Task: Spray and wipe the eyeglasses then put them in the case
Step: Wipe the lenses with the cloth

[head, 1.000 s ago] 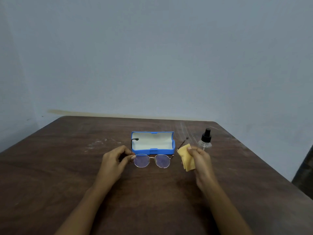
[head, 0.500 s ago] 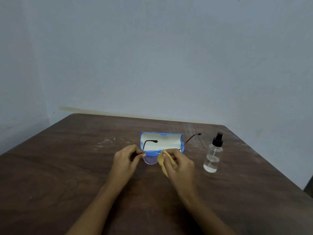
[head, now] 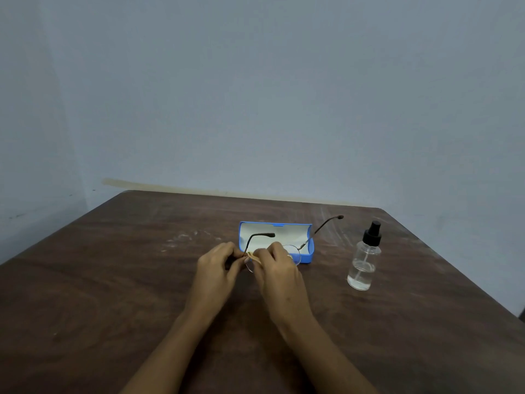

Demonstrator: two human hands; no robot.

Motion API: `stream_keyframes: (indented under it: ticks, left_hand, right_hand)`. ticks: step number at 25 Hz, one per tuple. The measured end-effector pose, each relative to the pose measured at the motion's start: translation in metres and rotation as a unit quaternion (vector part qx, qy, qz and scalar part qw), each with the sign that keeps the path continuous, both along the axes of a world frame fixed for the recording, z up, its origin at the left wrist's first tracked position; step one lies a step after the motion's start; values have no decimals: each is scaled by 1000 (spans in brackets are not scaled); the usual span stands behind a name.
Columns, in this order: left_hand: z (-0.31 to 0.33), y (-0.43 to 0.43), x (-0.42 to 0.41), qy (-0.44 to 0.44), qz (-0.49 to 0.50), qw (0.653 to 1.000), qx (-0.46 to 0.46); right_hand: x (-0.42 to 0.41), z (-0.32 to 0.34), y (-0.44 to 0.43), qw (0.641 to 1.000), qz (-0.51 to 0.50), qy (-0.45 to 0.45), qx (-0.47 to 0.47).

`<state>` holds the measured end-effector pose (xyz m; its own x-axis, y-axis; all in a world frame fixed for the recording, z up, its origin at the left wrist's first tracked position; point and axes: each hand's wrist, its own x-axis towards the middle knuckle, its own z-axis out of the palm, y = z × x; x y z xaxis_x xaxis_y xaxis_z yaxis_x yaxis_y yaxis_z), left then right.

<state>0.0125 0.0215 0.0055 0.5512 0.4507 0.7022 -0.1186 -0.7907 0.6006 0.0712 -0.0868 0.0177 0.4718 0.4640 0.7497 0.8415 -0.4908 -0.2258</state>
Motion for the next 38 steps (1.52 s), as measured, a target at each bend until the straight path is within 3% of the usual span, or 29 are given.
stream_keyframes:
  ticks: [6,9,13,16,28,31,38]
  left_hand:
    - [1,-1,-2,-13,-8,1000,3]
    - [3,-2,-1,-7,-22,1000,15]
    - [1,-2,0,2,-51,998,22]
    - [-1,-2,2,-5,-42,999,1]
    - [0,1,1,-12,21,999,-47]
    - [1,3,0,-21,31,998,-47]
    - [6,-6,-2,-15,-13,1000,8]
  right_hand:
    - [-2,-12,3,999,16,33,-12]
    - [-4,-14,2,1000,-5,9,-20]
    - [-6,-10,0,998,30,56,3]
    - [1,-15,5,998,16,28,-52]
    - [-1,-17,-2,996,54,-47,-46]
    - [-6,-19,-3,996,27,-74,-46]
    - [-12,-16,3,995,-50,-26,-87]
